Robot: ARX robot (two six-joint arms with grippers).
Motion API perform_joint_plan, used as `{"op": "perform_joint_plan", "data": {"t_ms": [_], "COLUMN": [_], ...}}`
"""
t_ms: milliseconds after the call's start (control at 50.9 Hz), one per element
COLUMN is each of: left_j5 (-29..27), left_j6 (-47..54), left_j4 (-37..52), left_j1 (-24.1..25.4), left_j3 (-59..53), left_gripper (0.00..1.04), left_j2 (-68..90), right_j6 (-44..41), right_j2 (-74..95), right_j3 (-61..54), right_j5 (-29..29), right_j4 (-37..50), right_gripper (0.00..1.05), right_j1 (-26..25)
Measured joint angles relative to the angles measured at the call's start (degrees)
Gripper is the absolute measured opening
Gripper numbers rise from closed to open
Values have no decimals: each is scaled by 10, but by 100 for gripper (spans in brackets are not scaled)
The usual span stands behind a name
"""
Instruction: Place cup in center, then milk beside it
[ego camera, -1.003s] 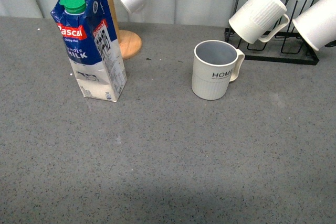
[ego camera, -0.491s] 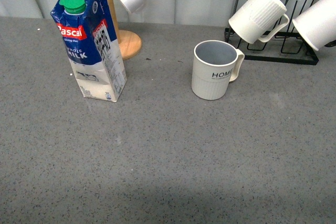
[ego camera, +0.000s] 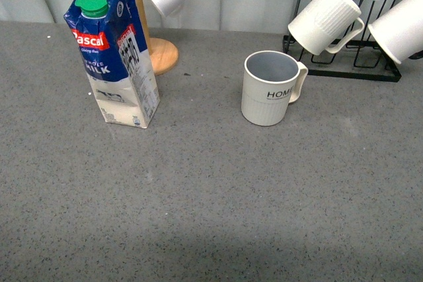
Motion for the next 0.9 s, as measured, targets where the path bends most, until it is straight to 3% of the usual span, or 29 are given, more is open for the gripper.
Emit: {"op": "perform_joint_plan", "data": {"t_ms": [472,609,865,904], "left_j5": [0,0,0,0], "left_j6": [0,0,0,0], "left_j4": [0,0,0,0], "left_j1": [0,0,0,0], "left_j3": [0,0,0,0], "left_gripper": [98,98,98,98], "left_j2": [0,0,0,0], "right_j6": [0,0,0,0], "right_j2": [-75,-156,-170,-170], "right_j3": [0,0,0,0], "right_j5": [0,-1,0,0], "right_j4": [-74,-170,-174,-174], "right_gripper": [1,1,1,5], "right_j1": [0,0,0,0]}}
